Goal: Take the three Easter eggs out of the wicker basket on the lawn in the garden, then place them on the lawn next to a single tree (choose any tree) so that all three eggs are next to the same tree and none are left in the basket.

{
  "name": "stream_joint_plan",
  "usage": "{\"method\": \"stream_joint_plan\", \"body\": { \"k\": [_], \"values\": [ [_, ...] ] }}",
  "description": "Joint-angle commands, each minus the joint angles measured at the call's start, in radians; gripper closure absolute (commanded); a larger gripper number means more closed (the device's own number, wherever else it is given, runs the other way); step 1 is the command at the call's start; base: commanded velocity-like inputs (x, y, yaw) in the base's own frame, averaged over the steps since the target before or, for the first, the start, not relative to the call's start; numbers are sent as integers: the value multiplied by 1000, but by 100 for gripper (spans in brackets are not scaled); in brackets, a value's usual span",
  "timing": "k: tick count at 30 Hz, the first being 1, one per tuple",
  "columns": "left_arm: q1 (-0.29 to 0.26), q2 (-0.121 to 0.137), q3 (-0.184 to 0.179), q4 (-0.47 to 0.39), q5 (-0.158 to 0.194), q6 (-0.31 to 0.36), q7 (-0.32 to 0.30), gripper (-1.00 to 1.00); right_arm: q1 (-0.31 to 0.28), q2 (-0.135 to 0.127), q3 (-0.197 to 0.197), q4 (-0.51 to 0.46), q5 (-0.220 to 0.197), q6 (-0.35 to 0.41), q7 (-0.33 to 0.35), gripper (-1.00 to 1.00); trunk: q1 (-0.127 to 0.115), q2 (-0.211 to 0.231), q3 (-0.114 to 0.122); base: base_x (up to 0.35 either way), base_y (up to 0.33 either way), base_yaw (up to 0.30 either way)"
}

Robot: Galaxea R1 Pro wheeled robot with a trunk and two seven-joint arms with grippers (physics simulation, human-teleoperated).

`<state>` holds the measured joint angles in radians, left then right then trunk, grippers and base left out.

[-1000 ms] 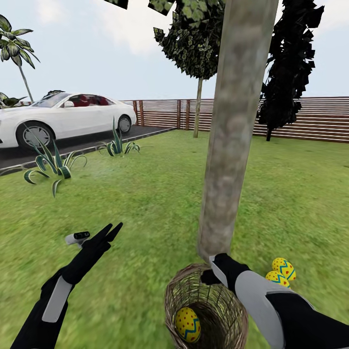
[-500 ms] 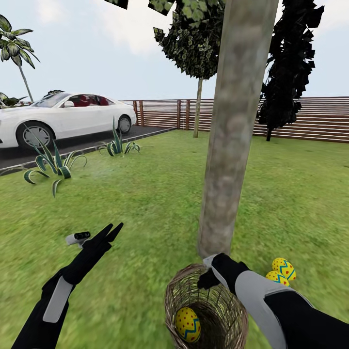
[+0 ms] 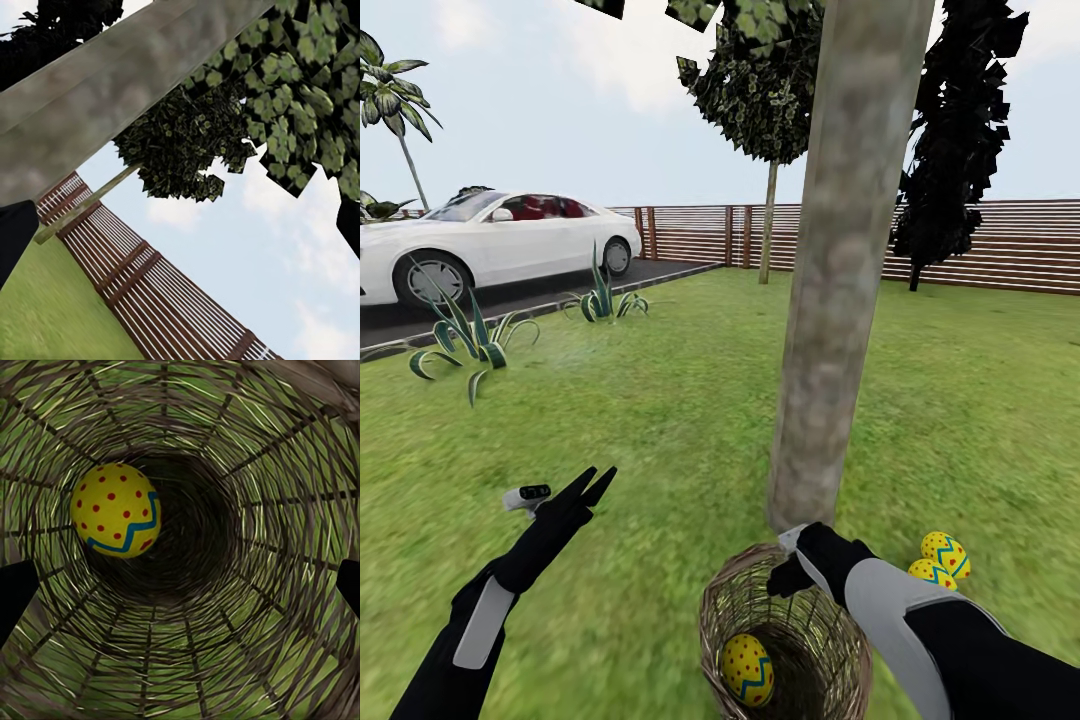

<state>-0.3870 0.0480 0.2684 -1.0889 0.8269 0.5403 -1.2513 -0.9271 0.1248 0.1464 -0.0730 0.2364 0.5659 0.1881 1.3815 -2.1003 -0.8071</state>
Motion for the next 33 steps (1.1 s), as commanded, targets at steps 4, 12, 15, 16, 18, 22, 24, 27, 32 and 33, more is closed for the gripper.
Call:
{"method": "stream_joint_plan", "body": {
  "k": [4, 12, 15, 16, 18, 22, 24, 27, 32, 33],
  "values": [
    [-1, 0, 0, 0, 1, 9, -1, -100, -1, 1, 8, -2, 9, 5, 10, -100, 0, 0, -1, 0, 0, 0],
    [-1, 0, 0, 0, 3, -6, 60, -100, -1, 6, 8, -2, 9, 5, 8, -100, 0, 0, -1, 0, 0, 0],
    [-1, 0, 1, 1, 4, -17, 75, -100, 0, 9, 12, -2, 9, 5, 7, -100, 0, 0, -1, 0, 0, 0],
    [-1, 0, 1, 0, 5, -20, 78, -100, 0, 10, 14, -2, 9, 5, 7, -100, 0, 0, -1, 0, 0, 0],
    [-1, 0, 2, 0, 9, -22, 80, -100, -1, 11, 16, -2, 9, 5, 7, -100, 0, 0, -1, 0, 0, 0],
    [-1, 1, 2, 0, 13, -22, 83, -100, 0, 9, 19, -2, 9, 5, 7, -100, 4, -7, -4, 0, 0, 0],
    [-1, 1, 2, 1, 12, -22, 83, -100, -1, 9, 19, -2, 9, 5, 7, -100, 11, -21, -10, 0, 0, 0],
    [-1, 1, 2, 0, 8, -23, 84, -100, 0, 9, 19, -2, 9, 5, 7, -100, 23, -42, -20, 0, 0, 0],
    [-1, 0, 0, -6, 6, -22, 85, -100, 0, 7, 20, -2, 10, 5, 7, -100, 42, -77, -35, 0, 0, 0],
    [-1, 0, 0, -8, 6, -22, 85, -100, 0, 7, 20, -2, 10, 5, 7, -100, 46, -84, -39, 0, 0, 0]
  ]
}}
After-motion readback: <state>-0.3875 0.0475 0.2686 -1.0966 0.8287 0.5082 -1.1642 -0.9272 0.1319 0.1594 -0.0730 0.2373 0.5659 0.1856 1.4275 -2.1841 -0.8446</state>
